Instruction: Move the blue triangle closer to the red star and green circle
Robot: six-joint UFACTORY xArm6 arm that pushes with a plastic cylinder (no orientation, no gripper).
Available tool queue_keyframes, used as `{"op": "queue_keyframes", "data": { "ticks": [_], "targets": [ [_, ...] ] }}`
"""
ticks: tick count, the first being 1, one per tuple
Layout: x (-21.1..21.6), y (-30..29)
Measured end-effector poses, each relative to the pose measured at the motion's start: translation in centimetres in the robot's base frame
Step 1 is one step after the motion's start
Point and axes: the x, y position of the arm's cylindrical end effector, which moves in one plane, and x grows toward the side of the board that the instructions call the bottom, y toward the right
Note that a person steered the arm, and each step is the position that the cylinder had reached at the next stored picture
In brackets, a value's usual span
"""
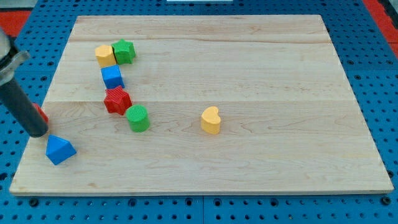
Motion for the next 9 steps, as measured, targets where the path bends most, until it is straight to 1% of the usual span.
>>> {"op": "queue_keyframes", "data": {
  "ticks": [1, 2, 3, 4, 5, 6, 7, 9],
  "targets": [
    [0.6, -1.6],
    [0.7, -2.0],
    [1.6, -1.9],
    [5.4, 0.1],
    [5.9, 5.2],
    [4.1, 7.4],
    [3.4, 5.6],
    [-1.7, 5.6]
  ]
}}
